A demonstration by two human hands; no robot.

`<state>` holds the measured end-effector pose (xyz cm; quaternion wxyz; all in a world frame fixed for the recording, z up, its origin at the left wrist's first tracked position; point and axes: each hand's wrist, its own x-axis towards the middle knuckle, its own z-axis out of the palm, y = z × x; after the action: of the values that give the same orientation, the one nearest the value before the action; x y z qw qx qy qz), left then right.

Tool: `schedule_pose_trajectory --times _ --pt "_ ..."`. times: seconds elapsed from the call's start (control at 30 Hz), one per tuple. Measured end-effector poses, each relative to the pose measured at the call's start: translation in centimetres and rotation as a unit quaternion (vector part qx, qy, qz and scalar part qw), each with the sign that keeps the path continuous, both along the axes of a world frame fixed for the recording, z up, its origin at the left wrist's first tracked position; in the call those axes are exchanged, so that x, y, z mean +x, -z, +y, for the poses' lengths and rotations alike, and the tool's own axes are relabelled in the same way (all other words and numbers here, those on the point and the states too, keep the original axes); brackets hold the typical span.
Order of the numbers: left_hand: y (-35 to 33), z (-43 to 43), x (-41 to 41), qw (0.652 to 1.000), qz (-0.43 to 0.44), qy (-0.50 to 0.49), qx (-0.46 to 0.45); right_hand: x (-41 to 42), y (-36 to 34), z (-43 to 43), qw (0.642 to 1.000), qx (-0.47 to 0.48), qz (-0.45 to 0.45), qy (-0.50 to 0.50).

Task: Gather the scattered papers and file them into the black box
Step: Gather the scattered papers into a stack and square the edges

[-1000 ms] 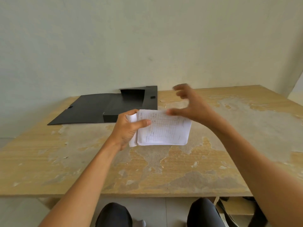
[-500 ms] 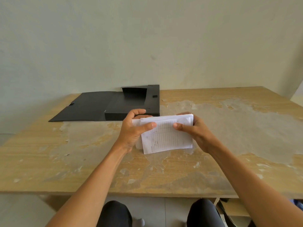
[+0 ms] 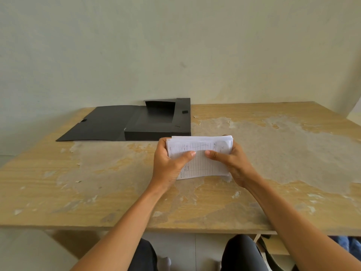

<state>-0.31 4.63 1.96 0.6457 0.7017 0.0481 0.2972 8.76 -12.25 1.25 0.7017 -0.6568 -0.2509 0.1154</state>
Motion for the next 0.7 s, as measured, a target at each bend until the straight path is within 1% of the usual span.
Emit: schedule_pose_trajectory --times 0.1,0.2,0.27,0.57,0.63,0.7 --pt "0.1 0.0 -0.1 0.999 0.009 0.023 0.021 0.1 0.1 -0.2 1.000 0.015 0.006 -0.012" --pt "0.5 0.4 -0.4 0.996 0.042 0.068 0.027 0.0 0.2 -0.5 0.999 0.021 0.011 -0.028" --pt "0.8 0.6 -0.4 0.995 0.058 0.077 0.036 -0.3 0.0 -0.5 0.999 0.023 0.020 -0.034" --pt "1.0 1.3 -0.6 0.988 0.103 0.084 0.082 -0.4 -0.1 -0.7 0.999 0.009 0.015 -0.050" --pt "0.2 1.3 -0.6 0.988 0.101 0.067 0.092 -0.3 -0.6 -0.6 0.999 0.006 0.018 -0.039" --pt "-1.5 1.7 -0.4 0.990 0.094 0.038 0.094 -0.4 -1.6 -0.3 0.999 0.026 0.019 -0.030"
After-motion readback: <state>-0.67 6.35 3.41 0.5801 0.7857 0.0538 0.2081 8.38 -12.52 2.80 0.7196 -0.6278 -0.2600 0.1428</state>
